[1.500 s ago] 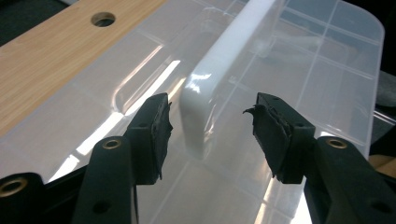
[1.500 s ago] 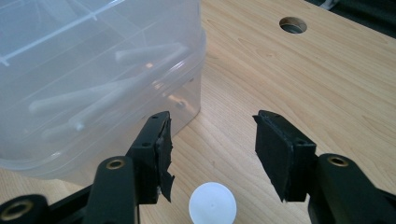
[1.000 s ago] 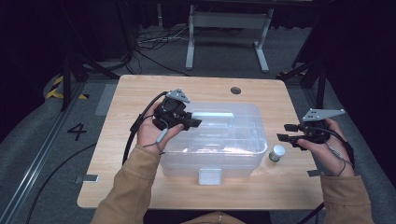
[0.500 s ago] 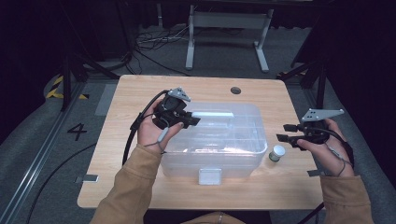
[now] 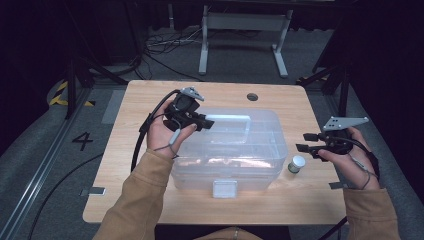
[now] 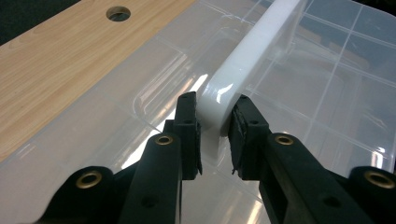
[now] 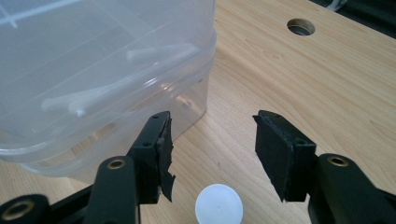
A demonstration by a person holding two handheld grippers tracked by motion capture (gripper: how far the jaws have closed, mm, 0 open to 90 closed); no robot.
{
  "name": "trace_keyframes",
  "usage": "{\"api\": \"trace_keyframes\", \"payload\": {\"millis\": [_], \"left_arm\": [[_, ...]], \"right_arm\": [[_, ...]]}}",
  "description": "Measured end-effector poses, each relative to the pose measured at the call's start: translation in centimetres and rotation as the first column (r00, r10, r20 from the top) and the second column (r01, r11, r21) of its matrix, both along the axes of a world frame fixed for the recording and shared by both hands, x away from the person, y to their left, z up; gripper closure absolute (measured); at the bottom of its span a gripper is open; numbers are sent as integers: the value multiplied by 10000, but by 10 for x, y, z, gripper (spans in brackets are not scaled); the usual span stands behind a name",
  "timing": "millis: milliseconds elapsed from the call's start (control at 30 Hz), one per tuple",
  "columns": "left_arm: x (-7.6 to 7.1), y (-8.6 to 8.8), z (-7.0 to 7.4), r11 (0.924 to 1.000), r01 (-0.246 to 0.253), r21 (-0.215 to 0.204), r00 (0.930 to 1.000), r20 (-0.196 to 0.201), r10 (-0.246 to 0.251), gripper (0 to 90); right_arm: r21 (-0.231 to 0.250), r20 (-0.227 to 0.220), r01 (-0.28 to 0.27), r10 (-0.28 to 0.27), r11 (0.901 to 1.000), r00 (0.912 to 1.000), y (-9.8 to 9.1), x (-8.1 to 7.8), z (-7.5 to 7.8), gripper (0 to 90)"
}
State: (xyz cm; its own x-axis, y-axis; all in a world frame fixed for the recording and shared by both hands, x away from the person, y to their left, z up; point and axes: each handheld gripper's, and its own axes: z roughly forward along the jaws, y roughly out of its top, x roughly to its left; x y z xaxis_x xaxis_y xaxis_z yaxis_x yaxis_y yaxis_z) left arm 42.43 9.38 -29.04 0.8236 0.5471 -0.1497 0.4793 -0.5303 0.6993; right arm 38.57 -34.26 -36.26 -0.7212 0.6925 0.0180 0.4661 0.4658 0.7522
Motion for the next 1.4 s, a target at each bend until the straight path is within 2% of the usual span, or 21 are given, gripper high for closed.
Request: {"api": "trace_keyframes", "payload": {"millis": [33, 200, 400, 500, 533, 567, 600, 667, 833, 900, 1000, 1033, 1100, 1267, 1400], "left_arm": [[3, 1, 2, 10000, -51, -58, 9999, -158, 50, 746], [12, 2, 7, 9993, -221, -288, 9993, -324, 212, 741], [21, 2, 16, 9993, -356, -146, 9987, -370, 350, 728], [26, 1, 19, 9992, -380, -134, 9976, -583, 372, 725], [26, 1, 19, 9992, -380, -134, 9976, -583, 372, 726], [27, 1, 19, 9992, -371, -114, 9974, -614, 363, 726], [29, 1, 21, 9992, -385, -80, 9971, -653, 379, 725], [31, 1, 21, 9991, -409, -95, 9967, -699, 401, 724], [35, 0, 24, 9991, -429, -11, 9962, -754, 427, 722], [37, 0, 25, 9992, -402, 6, 9960, -801, 402, 720], [41, 1, 26, 9992, -397, -10, 9945, -968, 394, 719], [41, 1, 26, 9992, -397, -10, 9945, -968, 394, 719], [42, 0, 27, 9992, -406, -12, 9939, -1024, 403, 719], [44, 0, 28, 9992, -408, 40, 9935, -1059, 410, 717], [44, 0, 28, 9991, -428, 72, 9936, -1041, 433, 717]], "right_arm": [[9, 21, 2, -2, 10000, 10000, 0, 0, 0, 468], [24, 115, -63, 63, 10000, 9999, 1, -1, 1, 470], [42, 181, -163, 162, 9999, 9997, 1, -2, 3, 492], [106, 380, -325, 320, 9994, 9988, 2, -7, 8, 719], [111, 477, -479, 474, 9988, 9977, 2, -9, 11, 764], [111, 477, -479, 474, 9988, 9977, 2, -9, 11, 764], [41, 535, -936, 932, 9956, 9942, 5, -13, 14, 829], [133, 358, -1378, 1372, 9904, 9899, 8, -16, 15, 856], [172, 127, -1954, 1952, 9806, 9807, 15, -18, 13, 871], [146, -47, -2232, 2233, 9747, 9747, 18, -18, 12, 879], [203, -299, -2731, 2737, 9618, 9614, 24, -18, 9, 883], [203, -299, -2731, 2737, 9618, 9614, 24, -18, 9, 883], [188, -342, -3011, 3016, 9534, 9528, 29, -19, 7, 887], [227, -335, -3341, 3347, 9423, 9417, 36, -20, 6, 885], [308, -277, -3456, 3464, 9379, 9377, 40, -21, 5, 887]]}}
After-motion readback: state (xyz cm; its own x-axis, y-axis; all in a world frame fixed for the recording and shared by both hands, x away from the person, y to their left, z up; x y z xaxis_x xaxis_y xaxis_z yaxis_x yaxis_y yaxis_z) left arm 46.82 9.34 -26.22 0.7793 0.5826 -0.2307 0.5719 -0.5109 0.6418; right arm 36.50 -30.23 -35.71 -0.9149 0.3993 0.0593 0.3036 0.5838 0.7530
